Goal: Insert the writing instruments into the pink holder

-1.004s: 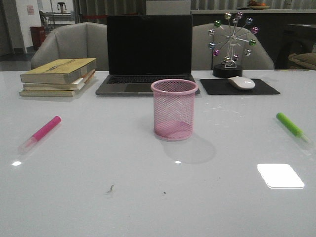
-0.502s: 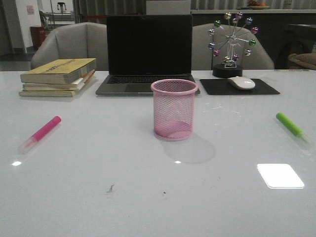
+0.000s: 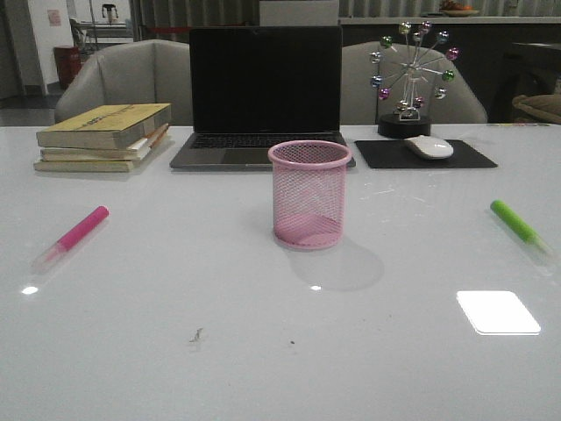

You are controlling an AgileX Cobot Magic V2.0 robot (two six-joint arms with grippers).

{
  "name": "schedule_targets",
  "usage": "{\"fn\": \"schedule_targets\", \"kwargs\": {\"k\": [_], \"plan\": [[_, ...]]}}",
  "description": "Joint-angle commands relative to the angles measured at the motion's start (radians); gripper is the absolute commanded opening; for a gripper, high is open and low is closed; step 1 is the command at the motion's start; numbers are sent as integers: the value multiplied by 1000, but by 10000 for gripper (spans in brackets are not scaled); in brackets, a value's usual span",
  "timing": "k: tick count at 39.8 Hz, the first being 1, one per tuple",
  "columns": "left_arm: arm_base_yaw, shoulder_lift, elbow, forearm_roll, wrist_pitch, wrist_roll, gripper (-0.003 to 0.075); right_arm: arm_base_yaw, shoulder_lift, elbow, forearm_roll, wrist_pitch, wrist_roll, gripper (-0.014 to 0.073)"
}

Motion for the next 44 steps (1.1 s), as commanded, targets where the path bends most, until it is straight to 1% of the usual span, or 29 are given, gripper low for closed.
{"fn": "schedule_targets", "kwargs": {"k": [1,7,10,13,18,21,26,29,31,33,37,40,44], "plan": [[0,-23,3,-11,-85,-9,99,-3,-15,1,1,-149,-2,20],[0,-23,3,-11,-120,-9,99,-3,-15,1,1,-180,-2,20],[0,-23,3,-11,-191,-9,99,-3,-15,1,1,-197,-2,20],[0,-21,-5,-11,-262,-9,99,-3,-15,1,24,-243,16,20],[0,-19,-49,0,-272,-9,99,-3,-15,-7,99,-370,45,20],[0,-19,-104,19,-268,-9,99,-3,-15,-46,104,-393,45,20],[0,-14,-199,94,-227,-9,99,-3,-15,-144,104,-364,45,20],[0,4,-258,156,-168,-9,99,-3,-9,-210,104,-299,44,20],[0,24,-296,161,-127,-9,99,-3,0,-251,104,-243,44,20],[0,56,-334,161,-120,-9,99,-3,16,-293,103,-189,44,22],[0,146,-431,161,-120,-9,99,-3,81,-382,98,-98,44,22],[0,237,-515,161,-116,-9,99,-3,161,-445,96,-91,43,22],[0,395,-607,161,-97,-9,99,-3,278,-523,74,-120,43,22]]}}
